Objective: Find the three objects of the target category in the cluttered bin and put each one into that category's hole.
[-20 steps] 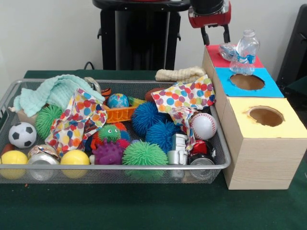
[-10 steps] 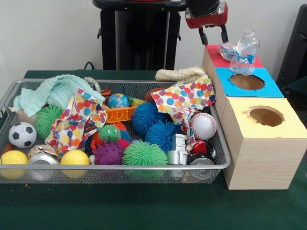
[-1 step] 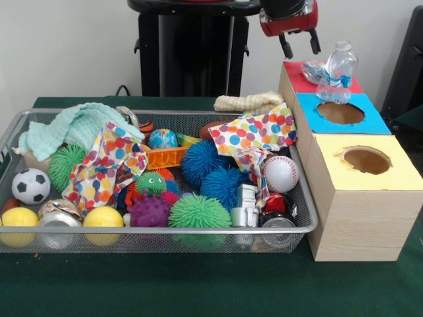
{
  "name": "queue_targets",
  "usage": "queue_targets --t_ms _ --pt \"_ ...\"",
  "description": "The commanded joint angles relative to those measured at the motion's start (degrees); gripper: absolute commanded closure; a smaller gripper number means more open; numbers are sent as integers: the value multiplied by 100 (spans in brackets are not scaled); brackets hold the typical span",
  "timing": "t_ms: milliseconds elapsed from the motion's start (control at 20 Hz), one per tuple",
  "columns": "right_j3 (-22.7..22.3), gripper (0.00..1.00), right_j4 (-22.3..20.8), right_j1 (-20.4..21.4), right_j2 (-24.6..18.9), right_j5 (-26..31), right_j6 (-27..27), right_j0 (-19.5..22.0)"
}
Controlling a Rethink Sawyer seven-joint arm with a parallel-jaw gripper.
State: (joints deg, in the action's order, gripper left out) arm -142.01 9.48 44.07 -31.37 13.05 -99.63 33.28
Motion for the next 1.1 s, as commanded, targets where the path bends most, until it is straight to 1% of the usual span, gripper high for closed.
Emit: queue_targets --t_ms 50,200,300,400,650,750,950,1100 --pt "59 0 43 -112 -667 -386 -976 226" --pt "20 0 32 -107 -695 -382 -972 263" --pt "72 0 -11 -161 -587 -435 -938 239" --pt "125 0 -73 -157 -368 -642 -979 130" --pt "142 0 -109 -45 -334 -635 -949 85" --pt "163 0 -146 -20 -257 -608 -908 15" --pt "326 0 -259 -149 6 -652 -791 -124" --pt "371 0 -263 -198 57 -706 -828 -159"
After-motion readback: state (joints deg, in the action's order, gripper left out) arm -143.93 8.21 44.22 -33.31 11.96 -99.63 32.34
